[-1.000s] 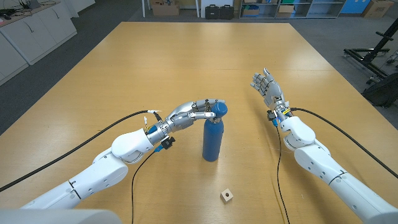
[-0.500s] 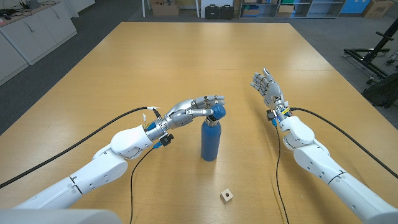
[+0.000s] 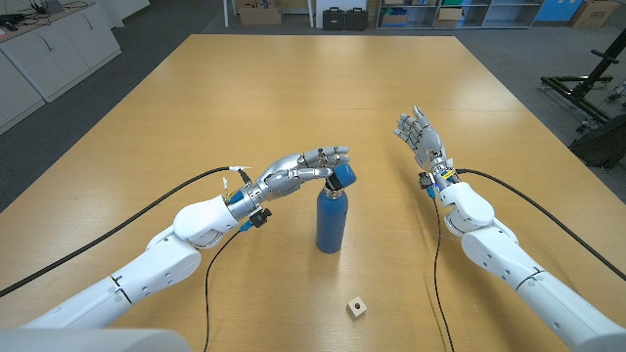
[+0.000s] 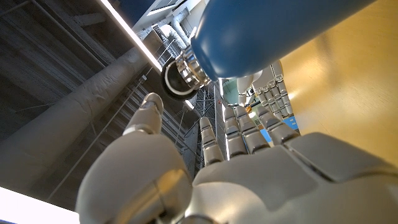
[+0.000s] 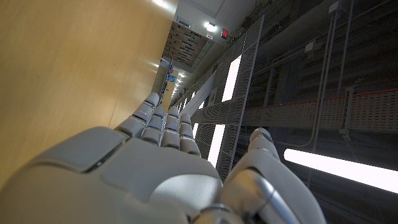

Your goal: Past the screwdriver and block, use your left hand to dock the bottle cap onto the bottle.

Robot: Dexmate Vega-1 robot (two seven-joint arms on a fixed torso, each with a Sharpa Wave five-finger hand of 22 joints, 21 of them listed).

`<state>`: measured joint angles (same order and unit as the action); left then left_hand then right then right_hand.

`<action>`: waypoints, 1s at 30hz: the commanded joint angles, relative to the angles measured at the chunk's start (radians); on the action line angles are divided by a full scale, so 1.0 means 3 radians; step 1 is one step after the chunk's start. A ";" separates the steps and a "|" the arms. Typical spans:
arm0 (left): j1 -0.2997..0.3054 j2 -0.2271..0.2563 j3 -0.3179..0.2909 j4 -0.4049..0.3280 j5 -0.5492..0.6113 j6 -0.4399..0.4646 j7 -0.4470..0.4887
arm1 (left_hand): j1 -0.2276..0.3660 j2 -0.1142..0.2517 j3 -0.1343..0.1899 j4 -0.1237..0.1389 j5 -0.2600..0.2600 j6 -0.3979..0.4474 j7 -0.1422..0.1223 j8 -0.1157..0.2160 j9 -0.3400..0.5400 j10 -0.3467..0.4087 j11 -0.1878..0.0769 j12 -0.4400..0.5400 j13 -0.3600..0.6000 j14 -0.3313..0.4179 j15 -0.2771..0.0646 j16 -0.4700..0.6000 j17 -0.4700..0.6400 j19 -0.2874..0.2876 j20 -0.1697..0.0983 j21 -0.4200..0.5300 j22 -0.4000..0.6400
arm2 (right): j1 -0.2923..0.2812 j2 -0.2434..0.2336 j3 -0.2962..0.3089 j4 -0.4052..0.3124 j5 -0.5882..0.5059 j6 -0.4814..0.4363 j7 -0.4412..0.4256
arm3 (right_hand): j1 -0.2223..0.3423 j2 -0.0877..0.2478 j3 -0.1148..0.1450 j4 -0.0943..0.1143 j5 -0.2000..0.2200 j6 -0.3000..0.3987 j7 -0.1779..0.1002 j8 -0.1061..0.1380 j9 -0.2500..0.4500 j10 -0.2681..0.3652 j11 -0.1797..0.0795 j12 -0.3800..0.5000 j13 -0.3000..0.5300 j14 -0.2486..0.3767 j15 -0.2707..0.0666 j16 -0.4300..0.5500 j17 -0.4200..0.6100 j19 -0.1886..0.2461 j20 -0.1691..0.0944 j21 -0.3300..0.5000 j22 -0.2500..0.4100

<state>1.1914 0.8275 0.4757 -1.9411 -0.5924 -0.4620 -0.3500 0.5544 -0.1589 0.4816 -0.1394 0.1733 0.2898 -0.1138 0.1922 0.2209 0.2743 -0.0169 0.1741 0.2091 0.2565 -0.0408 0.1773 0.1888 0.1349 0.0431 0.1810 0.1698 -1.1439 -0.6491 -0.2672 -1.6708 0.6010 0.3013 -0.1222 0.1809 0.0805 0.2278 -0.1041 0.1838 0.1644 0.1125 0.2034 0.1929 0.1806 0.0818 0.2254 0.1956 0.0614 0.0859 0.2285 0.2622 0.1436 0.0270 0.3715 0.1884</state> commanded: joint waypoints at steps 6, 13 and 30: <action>0.0134 -0.0099 -0.0104 0.0066 0.0170 -0.0144 0.0331 | -0.0094 0.0012 -0.0039 0.0015 -0.0005 -0.0053 0.0056 -0.0007 0.0014 -0.0028 -0.0016 0.0032 0.0010 -0.0039 -0.0086 0.0025 0.0010 -0.0037 -0.0007 0.0008 0.0020 | -0.0040 -0.0041 0.0012 -0.0051 0.0011 -0.0016 0.0020 | 0.0003 0.0040 -0.0018 0.0006 -0.0016 0.0012 0.0000 -0.0005 0.0010 0.0016 -0.0010 -0.0005 0.0008 0.0029 0.0009 -0.0012 0.0008 0.0031 0.0013 -0.0013 0.0009; 0.0157 -0.0179 -0.0121 0.0098 0.0269 -0.0199 0.0462 | -0.0182 0.0036 -0.0064 0.0047 -0.0001 -0.0043 0.0097 0.0012 0.0014 0.0011 -0.0015 0.0063 0.0010 -0.0034 -0.0096 0.0042 0.0014 -0.0051 -0.0037 0.0012 0.0022 | -0.0050 -0.0043 0.0015 -0.0049 0.0032 -0.0001 0.0053 | 0.0003 0.0040 -0.0018 0.0006 -0.0016 0.0015 0.0006 -0.0004 0.0010 0.0018 -0.0007 -0.0005 0.0008 0.0028 0.0002 -0.0012 0.0009 0.0030 0.0011 -0.0018 0.0009; 0.0388 -0.0360 -0.0382 -0.0052 0.1083 0.0034 0.1441 | -0.0784 0.0242 -0.0196 0.0316 0.0003 -0.0086 0.0375 0.0030 0.0003 0.0132 0.0122 0.0125 0.0006 0.0055 -0.0087 0.0114 0.0043 0.0042 -0.0095 0.0068 0.0031 | -0.0091 -0.0033 0.0018 -0.0068 0.0076 0.0155 0.0191 | 0.0003 0.0040 -0.0020 0.0006 -0.0016 0.0019 0.0014 -0.0003 0.0010 0.0010 -0.0012 -0.0008 0.0008 0.0024 -0.0005 -0.0015 0.0009 0.0037 0.0005 -0.0023 0.0010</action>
<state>1.2646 0.7547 0.4076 -1.9205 -0.4434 -0.5175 -0.1136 0.3408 -0.0908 0.4251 -0.0573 0.1733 0.2623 -0.0157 0.1970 0.2208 0.3131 0.0075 0.2072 0.2093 0.2627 -0.0393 0.2043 0.1983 0.1316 0.0179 0.1939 0.1751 -1.1613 -0.6598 -0.2649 -1.6842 0.6101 0.3201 -0.0917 0.1809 0.0805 0.2278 -0.1041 0.1838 0.1644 0.1126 0.2034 0.1930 0.1806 0.0818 0.2255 0.1956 0.0614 0.0858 0.2285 0.2622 0.1473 0.0307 0.3639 0.1884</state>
